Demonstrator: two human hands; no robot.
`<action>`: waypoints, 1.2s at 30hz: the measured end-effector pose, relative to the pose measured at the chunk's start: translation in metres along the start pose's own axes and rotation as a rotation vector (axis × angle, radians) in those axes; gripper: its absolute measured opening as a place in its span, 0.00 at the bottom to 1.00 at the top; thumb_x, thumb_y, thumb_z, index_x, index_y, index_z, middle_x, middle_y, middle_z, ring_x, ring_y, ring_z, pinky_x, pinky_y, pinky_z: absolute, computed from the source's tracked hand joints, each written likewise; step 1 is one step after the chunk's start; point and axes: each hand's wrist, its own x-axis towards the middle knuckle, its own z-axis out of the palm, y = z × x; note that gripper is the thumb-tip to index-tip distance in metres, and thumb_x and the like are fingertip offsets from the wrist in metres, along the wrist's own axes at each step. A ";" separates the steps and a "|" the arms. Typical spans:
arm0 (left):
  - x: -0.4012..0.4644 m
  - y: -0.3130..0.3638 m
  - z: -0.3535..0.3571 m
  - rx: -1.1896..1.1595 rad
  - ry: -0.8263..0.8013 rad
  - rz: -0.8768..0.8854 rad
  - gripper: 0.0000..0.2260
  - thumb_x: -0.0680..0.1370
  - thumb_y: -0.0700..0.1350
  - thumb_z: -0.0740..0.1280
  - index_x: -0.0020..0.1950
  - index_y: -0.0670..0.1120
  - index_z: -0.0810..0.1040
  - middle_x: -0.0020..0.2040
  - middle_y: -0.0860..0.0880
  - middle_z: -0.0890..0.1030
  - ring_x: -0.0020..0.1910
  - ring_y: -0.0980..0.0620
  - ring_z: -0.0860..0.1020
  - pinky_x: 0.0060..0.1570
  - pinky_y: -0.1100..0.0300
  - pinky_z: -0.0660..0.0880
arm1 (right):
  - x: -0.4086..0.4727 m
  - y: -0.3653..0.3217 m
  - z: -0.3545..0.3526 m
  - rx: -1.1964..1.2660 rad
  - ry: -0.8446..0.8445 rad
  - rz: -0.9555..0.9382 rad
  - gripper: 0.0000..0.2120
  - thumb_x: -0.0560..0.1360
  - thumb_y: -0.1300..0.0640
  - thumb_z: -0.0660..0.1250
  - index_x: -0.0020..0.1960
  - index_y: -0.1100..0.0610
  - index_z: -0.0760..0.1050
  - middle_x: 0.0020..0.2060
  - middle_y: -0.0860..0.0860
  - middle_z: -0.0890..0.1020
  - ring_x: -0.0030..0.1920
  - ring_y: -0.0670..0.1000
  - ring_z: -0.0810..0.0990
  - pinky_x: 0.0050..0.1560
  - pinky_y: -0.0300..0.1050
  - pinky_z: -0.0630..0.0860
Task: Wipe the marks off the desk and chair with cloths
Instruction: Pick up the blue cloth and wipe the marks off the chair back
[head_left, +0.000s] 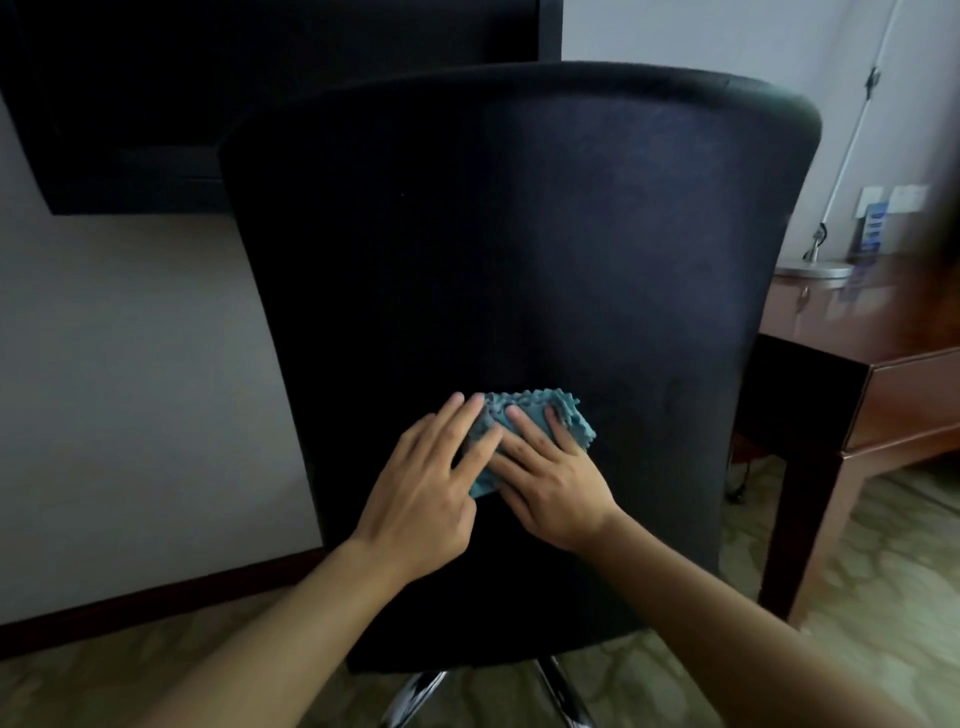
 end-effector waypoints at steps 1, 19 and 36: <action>0.003 0.003 -0.002 -0.004 -0.017 0.025 0.33 0.68 0.39 0.70 0.74 0.44 0.70 0.77 0.41 0.64 0.78 0.44 0.59 0.74 0.47 0.62 | 0.001 0.004 -0.006 -0.028 -0.021 -0.038 0.26 0.80 0.50 0.59 0.77 0.51 0.61 0.77 0.50 0.60 0.78 0.55 0.53 0.77 0.59 0.46; 0.055 0.030 0.004 0.054 -0.006 0.148 0.24 0.69 0.40 0.67 0.66 0.44 0.78 0.77 0.38 0.63 0.77 0.40 0.60 0.75 0.45 0.60 | -0.081 -0.024 0.011 0.238 0.093 0.948 0.26 0.82 0.54 0.50 0.79 0.50 0.49 0.77 0.56 0.53 0.78 0.59 0.44 0.73 0.69 0.55; -0.014 0.053 0.064 -0.325 -0.227 -0.102 0.19 0.77 0.49 0.65 0.68 0.49 0.73 0.60 0.52 0.77 0.58 0.52 0.77 0.53 0.58 0.76 | -0.067 -0.085 0.019 0.593 0.100 1.182 0.27 0.83 0.51 0.49 0.75 0.33 0.41 0.76 0.37 0.41 0.77 0.44 0.36 0.78 0.55 0.41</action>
